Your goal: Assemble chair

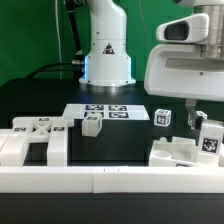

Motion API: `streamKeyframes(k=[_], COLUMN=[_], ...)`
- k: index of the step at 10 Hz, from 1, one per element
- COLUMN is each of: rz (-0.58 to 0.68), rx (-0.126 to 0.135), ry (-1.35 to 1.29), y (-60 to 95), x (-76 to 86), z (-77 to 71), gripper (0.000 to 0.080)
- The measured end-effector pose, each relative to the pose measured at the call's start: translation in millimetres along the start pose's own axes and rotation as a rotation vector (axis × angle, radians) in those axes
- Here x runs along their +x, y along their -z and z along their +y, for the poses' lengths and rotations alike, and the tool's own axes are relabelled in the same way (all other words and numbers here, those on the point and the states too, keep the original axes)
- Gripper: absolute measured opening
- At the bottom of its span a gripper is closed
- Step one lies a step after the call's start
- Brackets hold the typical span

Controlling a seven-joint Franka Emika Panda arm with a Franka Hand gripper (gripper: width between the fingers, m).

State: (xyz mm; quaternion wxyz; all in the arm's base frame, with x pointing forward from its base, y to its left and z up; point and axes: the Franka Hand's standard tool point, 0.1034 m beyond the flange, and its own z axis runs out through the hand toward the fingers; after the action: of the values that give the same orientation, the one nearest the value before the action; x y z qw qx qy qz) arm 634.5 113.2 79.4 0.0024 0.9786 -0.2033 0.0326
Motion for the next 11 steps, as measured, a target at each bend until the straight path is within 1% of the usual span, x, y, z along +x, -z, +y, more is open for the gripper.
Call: streamKeyframes(k=[2,3,4,7,9,11], rz=[0.0,-0.001,0.003,0.007,0.0,0.004], rx=[-0.003,-0.003,0.002,0.011,0.01,0.009], ry=[-0.005,-0.001,0.005,0.035,0.052,0.071], y=[-0.6,1.4,8.5,25.8,31.6,35.7], x=[0.6,1.0,2.3,-3.8,-12.1,-8.2], z=[2.0,2.1,2.4,10.8,19.5,28.3], gripper=[0.0289,0.046,0.062,0.064,0.0648,0.0649])
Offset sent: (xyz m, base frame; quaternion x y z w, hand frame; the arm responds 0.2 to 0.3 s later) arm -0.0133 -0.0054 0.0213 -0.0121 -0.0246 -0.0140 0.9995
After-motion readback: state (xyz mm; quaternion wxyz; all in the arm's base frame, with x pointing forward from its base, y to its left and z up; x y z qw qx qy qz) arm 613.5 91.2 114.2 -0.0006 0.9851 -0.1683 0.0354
